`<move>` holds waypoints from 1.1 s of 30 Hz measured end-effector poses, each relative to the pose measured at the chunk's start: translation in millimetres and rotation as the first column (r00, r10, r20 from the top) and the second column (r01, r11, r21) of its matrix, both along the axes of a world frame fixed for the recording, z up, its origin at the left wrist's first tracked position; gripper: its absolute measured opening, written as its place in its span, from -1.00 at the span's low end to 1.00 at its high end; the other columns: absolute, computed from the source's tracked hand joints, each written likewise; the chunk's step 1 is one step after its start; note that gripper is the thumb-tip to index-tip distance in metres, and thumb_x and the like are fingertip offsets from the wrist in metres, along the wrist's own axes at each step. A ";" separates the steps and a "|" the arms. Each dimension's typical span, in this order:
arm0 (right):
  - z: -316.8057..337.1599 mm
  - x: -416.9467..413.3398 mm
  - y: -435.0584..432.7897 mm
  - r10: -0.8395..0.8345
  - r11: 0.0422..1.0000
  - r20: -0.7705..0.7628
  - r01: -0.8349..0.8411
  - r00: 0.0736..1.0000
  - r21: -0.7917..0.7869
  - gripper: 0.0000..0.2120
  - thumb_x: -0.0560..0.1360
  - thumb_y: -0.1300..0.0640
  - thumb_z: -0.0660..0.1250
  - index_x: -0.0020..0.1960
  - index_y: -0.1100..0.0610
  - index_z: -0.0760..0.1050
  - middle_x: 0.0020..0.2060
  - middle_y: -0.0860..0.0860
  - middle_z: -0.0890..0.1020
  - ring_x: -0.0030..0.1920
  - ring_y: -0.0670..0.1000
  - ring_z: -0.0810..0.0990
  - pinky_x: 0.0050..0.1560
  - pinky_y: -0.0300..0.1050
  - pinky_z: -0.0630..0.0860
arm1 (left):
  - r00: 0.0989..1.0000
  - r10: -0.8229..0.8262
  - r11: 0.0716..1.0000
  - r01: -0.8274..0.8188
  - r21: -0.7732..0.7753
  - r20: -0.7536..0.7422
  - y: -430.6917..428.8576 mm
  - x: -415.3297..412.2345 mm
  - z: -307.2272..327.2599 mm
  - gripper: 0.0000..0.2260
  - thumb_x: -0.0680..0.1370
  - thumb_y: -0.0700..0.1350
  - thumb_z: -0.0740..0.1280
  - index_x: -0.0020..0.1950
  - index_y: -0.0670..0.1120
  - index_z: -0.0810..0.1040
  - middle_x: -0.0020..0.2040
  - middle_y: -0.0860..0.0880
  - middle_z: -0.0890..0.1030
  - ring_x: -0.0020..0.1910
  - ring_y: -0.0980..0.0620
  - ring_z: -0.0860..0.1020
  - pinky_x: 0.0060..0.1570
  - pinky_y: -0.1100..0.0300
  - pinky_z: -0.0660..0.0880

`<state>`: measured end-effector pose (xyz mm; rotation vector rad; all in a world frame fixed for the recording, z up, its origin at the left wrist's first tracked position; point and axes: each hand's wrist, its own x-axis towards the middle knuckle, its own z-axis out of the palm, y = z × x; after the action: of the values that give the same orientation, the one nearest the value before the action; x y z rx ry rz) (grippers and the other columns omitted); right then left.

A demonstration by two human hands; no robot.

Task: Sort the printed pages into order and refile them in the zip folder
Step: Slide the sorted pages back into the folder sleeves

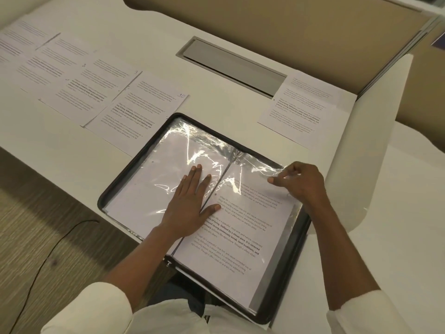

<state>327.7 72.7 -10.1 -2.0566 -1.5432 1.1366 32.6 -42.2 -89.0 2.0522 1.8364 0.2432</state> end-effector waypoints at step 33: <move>32.7 -83.1 -127.4 0.196 0.947 -0.838 -0.321 0.509 0.026 -0.05 0.47 -0.55 0.20 0.61 0.08 0.32 0.54 0.06 0.44 0.50 0.20 0.45 0.39 0.34 0.49 | 0.919 0.356 0.877 -0.265 -0.401 0.170 -35.2 37.1 185.7 -0.45 0.36 0.35 0.38 0.31 0.24 0.43 0.07 0.21 0.63 0.00 0.14 0.62 0.03 0.08 0.60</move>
<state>244.7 -54.7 22.6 -0.9783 -1.2603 1.9916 69.6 -77.5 96.7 1.4033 1.8848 0.1992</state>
